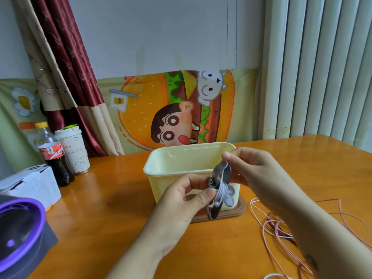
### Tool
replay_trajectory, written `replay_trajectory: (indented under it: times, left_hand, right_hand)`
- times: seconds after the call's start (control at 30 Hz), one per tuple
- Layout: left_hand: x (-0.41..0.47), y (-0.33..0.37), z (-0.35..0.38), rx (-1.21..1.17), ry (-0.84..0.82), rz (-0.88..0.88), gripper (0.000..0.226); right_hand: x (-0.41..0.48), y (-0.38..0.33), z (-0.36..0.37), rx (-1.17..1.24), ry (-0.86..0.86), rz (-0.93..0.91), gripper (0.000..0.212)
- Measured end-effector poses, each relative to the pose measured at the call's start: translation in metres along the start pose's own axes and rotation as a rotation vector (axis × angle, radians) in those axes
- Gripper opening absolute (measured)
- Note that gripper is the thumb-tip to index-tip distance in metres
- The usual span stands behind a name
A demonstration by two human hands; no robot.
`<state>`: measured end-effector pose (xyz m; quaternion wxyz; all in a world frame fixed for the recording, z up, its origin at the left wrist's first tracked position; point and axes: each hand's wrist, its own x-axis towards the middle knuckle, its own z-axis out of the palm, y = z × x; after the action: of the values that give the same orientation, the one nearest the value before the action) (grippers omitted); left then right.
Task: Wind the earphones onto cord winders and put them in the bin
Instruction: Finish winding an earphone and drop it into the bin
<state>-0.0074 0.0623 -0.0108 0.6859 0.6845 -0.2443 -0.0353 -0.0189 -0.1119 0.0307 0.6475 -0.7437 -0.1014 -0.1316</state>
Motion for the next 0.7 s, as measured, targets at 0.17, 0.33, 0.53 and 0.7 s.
replay_trajectory:
  times: [0.17, 0.33, 0.53, 0.7]
  left_hand:
    - [-0.002, 0.005, -0.006, -0.021, -0.127, -0.018, 0.02]
    - [-0.003, 0.006, -0.004, 0.039, -0.081, 0.01, 0.027]
    - [-0.002, 0.006, 0.007, 0.042, 0.141, -0.102, 0.032]
    - [-0.002, 0.015, 0.008, -0.28, 0.172, -0.16, 0.03]
  right_hand:
    - [-0.002, 0.0, 0.002, 0.186, -0.136, 0.108, 0.029]
    - [-0.004, 0.003, 0.016, 0.223, -0.058, 0.097, 0.031]
    - [-0.007, 0.005, 0.034, 0.422, 0.081, 0.112, 0.026]
    - [-0.007, 0.009, 0.037, 0.538, 0.134, 0.097, 0.023]
